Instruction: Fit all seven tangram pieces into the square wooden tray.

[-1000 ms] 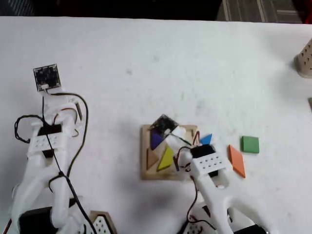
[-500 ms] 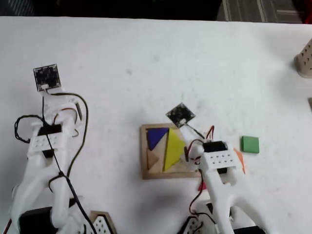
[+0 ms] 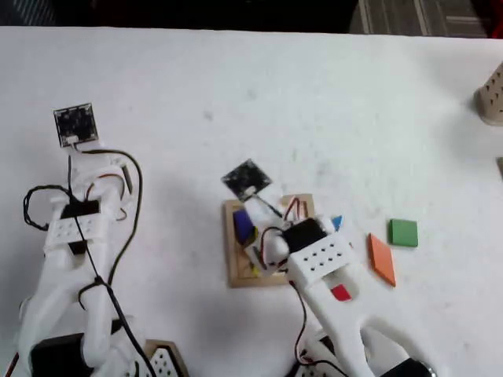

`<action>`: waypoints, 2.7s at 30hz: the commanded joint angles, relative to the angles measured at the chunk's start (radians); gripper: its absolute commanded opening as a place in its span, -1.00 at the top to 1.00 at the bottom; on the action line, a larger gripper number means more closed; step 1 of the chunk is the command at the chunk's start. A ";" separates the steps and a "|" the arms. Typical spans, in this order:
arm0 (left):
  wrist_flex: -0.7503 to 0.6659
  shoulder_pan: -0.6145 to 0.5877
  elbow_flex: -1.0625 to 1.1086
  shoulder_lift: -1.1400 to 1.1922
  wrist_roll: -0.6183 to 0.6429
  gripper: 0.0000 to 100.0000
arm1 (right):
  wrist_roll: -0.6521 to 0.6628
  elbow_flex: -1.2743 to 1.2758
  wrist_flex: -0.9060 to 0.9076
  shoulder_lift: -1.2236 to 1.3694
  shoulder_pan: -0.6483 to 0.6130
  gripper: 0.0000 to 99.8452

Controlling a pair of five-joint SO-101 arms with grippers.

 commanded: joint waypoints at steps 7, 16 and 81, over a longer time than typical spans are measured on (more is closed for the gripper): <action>-0.025 0.012 -0.003 -0.002 -0.011 0.95 | -0.018 -0.049 -0.025 -0.024 0.073 0.93; -0.025 0.012 -0.003 -0.002 -0.011 0.95 | -0.021 -0.051 -0.027 -0.033 0.022 0.93; -0.025 0.015 -0.003 -0.002 -0.011 0.95 | 0.318 -0.005 0.012 -0.119 0.863 0.59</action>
